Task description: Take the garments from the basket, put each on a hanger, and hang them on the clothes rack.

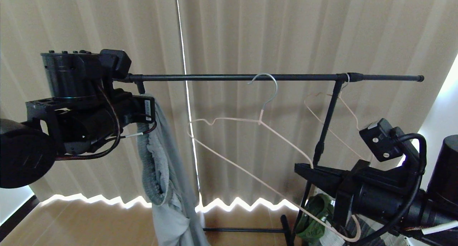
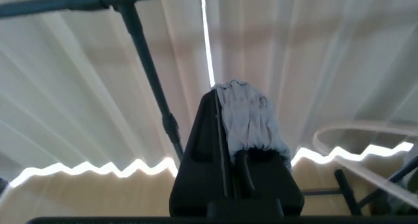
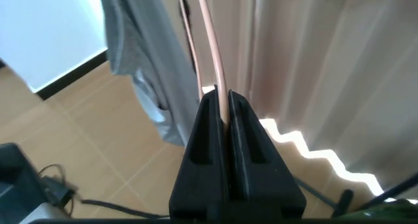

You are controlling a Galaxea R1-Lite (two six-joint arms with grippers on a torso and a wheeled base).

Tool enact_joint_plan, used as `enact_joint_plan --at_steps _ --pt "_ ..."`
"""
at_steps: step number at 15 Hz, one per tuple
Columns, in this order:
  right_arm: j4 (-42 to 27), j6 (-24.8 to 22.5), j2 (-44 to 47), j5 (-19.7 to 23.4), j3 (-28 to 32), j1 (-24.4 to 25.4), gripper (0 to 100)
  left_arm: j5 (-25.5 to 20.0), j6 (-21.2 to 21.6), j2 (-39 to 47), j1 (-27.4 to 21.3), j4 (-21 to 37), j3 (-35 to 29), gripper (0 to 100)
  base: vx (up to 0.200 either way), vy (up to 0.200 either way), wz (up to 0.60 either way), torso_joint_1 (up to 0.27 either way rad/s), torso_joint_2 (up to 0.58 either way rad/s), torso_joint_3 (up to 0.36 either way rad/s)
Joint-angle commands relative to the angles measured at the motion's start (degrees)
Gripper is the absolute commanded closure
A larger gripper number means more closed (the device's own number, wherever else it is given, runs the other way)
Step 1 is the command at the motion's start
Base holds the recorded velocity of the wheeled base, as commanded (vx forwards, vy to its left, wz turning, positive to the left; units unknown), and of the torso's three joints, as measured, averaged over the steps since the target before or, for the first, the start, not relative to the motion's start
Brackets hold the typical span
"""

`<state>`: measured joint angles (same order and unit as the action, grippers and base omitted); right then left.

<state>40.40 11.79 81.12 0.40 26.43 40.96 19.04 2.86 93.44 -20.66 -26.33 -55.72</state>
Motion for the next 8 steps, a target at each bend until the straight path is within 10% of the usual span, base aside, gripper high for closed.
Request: enact_joint_plan --at_steps 1,8 --pt "0.12 1.40 0.01 0.04 0.03 2.28 100 0.03 -0.67 0.69 -0.34 -0.12 -0.26 100 0.000 0.000 0.00 0.000 0.00 0.000" --pt "1.70 4.38 -1.14 0.13 0.20 8.35 100 5.30 0.56 3.68 -0.08 -0.12 -2.64 100 0.000 0.000 0.00 0.000 0.00 0.000"
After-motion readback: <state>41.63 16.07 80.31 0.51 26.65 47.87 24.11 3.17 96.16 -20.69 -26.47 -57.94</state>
